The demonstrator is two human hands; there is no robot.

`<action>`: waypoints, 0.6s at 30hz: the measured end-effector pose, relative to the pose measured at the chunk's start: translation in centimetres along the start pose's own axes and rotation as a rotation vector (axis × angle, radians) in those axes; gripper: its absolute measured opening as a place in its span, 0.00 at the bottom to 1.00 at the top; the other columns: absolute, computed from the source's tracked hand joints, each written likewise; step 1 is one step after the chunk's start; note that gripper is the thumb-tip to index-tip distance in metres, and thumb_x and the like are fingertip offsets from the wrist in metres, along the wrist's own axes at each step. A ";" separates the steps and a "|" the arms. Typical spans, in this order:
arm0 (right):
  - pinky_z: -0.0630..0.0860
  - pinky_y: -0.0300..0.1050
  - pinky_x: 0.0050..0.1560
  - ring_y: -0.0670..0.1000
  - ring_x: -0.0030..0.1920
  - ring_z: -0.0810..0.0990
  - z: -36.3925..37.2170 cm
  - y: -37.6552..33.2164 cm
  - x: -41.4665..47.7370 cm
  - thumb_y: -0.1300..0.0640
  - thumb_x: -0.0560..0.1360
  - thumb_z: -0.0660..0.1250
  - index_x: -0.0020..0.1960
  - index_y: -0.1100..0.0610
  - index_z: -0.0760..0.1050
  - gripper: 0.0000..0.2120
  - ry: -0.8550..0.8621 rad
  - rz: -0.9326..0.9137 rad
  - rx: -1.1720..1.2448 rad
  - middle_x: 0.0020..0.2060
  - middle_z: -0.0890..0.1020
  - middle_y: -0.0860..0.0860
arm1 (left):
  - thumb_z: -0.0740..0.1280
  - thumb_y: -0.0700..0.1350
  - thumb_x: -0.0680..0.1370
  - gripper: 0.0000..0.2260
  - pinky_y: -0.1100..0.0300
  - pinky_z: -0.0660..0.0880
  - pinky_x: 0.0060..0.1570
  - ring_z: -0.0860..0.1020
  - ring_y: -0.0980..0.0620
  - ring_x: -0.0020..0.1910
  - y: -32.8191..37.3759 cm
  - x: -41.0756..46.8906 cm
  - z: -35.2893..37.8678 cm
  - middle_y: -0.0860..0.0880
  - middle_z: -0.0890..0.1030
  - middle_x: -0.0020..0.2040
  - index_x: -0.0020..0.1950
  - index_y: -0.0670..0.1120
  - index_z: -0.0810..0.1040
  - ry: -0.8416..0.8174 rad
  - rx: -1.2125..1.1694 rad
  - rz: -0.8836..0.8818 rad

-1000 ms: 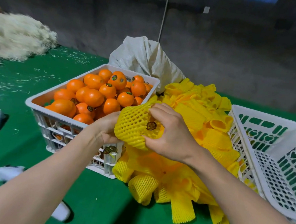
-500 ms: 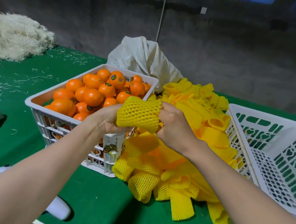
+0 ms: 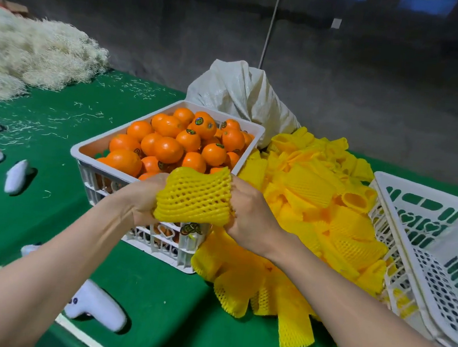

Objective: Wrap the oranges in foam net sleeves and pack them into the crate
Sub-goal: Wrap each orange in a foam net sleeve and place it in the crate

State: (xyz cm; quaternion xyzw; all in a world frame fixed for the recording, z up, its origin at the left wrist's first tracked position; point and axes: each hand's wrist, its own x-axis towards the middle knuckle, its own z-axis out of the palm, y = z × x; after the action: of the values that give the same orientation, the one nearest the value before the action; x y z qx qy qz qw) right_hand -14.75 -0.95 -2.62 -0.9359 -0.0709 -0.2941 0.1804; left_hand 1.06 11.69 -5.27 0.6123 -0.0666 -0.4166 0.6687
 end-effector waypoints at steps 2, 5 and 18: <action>0.75 0.60 0.51 0.66 0.52 0.77 1.7 -0.5 -0.7 0.70 0.72 0.66 0.51 0.73 0.77 0.09 0.001 0.002 0.073 0.52 0.78 0.66 | 0.60 0.38 0.80 0.12 0.44 0.76 0.58 0.79 0.38 0.54 -0.8 -1.1 -0.6 0.34 0.78 0.58 0.62 0.34 0.73 -0.058 0.076 0.030; 0.73 0.58 0.46 0.64 0.47 0.74 4.1 -0.5 -1.6 0.72 0.71 0.63 0.45 0.73 0.75 0.04 0.051 0.109 0.195 0.46 0.76 0.65 | 0.65 0.37 0.72 0.07 0.52 0.80 0.46 0.82 0.44 0.43 -2.3 -1.9 -1.7 0.36 0.82 0.48 0.48 0.36 0.79 -0.200 0.060 0.107; 0.67 0.26 0.34 0.44 0.36 0.74 10.5 1.0 -3.2 0.61 0.72 0.71 0.40 0.60 0.76 0.05 0.196 0.823 0.243 0.37 0.79 0.50 | 0.64 0.41 0.71 0.08 0.62 0.79 0.28 0.83 0.51 0.31 -3.3 -3.4 -4.9 0.43 0.84 0.35 0.40 0.40 0.82 -0.161 -0.239 0.158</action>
State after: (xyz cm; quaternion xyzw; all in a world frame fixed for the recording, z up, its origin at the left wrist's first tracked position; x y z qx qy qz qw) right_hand -11.65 2.04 -12.74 -0.8258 0.2910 -0.2748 0.3973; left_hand 0.22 17.88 -7.94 0.4860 -0.1178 -0.4154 0.7599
